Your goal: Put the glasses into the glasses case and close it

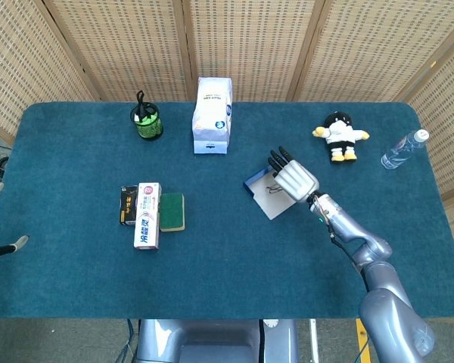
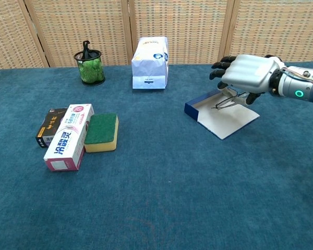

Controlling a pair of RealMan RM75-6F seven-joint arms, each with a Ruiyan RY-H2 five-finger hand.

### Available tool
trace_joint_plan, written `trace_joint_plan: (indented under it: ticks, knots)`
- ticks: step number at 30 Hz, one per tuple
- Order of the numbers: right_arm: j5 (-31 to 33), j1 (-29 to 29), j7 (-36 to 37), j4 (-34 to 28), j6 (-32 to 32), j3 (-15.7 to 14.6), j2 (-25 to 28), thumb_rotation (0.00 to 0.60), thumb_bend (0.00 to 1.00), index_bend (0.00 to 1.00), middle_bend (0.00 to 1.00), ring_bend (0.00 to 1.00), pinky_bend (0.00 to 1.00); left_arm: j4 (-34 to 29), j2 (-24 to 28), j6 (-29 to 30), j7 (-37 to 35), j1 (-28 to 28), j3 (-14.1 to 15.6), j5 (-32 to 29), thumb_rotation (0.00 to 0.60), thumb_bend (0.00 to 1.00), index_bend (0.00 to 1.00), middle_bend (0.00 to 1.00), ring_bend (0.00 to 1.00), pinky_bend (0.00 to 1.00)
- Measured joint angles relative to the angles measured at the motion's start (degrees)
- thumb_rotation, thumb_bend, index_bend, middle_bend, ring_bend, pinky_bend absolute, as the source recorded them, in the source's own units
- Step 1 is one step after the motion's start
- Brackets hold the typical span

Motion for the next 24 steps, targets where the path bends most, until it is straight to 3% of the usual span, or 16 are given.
trace_joint_plan:
  ticks: [5,7,13,16,18,22,24]
  knots:
    - [-0.3,0.9,-1.3,0.5,0.1,-0.7,-0.7,0.6,0.27,0.64,0.16,0.0,0.09,-0.1,0.0,-0.3,0.1,-0.2,-0.1,-0.4,0.6,0.0,0.0,0.0,0.0,0.0]
    - [-0.2,1.3,-1.4,0.5,-0.5,-0.7,-0.9,0.6,0.22,0.59,0.16,0.0,0.09,-0.1,0.0,-0.3,0.0,-0.2,-0.1,-0.5,0.6,0.0,0.0,0.0,0.0,0.0]
    - [0.6,1.6,-1.9,0.4,0.0,-0.5,-1.4,0.6,0.23,0.41,0.1,0.0,0.09,-0.1,0.2,-0.4,-0.2,-0.2,-0.3,-0.9,0.6,0.0,0.0,0.0,0.0,0.0]
    - [1.6,1.5,-2.4,0.2,0.7,0.3,-1.5,0.6,0.34,0.41,0.1,0.0,0.09,-0.1,0.2,-0.5,-0.4,-0.2,-0.3,-1.0,0.6,0.0,0.0,0.0,0.0,0.0]
    - [2.2,1.6,-2.2,-0.1,1.7,1.0,-1.4,0.6,0.47,0.41,0.1,0.0,0.09,0.0,0.3,-0.6,-0.5,-0.2,-0.3,-1.1,0.6,0.0,0.0,0.0,0.0,0.0]
    - [3.8,2.4,0.4,-2.1,4.7,2.7,-0.2,0.6,0.9,0.39,0.1,0.0,0.09,0.0,0.4,-0.7,-0.7,-0.3,-0.3,-1.2,0.6,0.0,0.0,0.0,0.0,0.0]
    - [4.5,3.1,2.4,-3.3,4.9,3.5,0.4,0.6,0.99,0.36,0.1,0.0,0.09,-0.1,0.4,-0.8,-0.9,-0.3,-0.3,-1.1,0.6,0.0,0.0,0.0,0.0,0.0]
